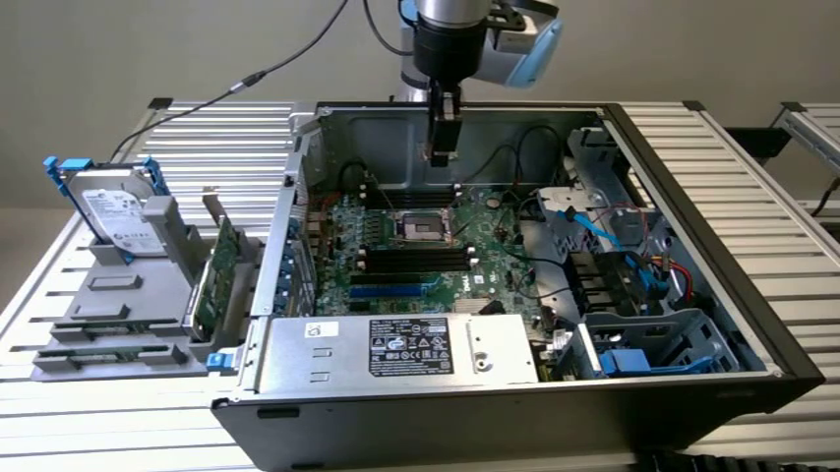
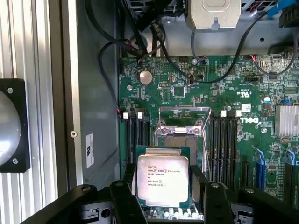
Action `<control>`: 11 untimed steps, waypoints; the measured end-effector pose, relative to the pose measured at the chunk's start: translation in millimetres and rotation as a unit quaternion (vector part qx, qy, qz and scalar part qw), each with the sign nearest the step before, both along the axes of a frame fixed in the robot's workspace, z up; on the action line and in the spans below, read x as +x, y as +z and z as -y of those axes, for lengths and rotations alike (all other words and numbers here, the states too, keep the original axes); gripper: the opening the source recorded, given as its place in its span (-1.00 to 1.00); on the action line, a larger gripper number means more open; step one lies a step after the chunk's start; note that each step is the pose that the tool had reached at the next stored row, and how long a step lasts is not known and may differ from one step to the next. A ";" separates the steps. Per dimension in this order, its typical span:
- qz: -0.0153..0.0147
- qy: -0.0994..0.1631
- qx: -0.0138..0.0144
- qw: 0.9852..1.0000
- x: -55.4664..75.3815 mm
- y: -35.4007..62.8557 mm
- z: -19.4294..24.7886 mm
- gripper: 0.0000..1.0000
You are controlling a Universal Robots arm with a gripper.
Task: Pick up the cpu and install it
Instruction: 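Place the cpu into insertion slot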
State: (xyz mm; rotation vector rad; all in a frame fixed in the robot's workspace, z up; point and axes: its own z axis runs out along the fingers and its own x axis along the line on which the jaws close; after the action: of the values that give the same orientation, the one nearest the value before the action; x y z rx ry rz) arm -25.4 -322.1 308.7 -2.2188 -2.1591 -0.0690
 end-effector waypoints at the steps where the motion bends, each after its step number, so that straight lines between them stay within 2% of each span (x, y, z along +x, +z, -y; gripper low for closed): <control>1: 0.000 -0.001 0.000 1.000 -0.9 -0.3 0.1 0.09; 5: 0.001 -0.006 0.000 1.000 -3.7 -3.4 1.4 0.09; 11: 0.002 -0.013 0.000 1.000 -5.4 -14.2 5.9 0.09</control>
State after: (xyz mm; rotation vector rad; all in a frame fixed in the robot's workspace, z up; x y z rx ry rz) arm -30.7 -327.9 294.4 -2.2486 -2.1322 -0.0738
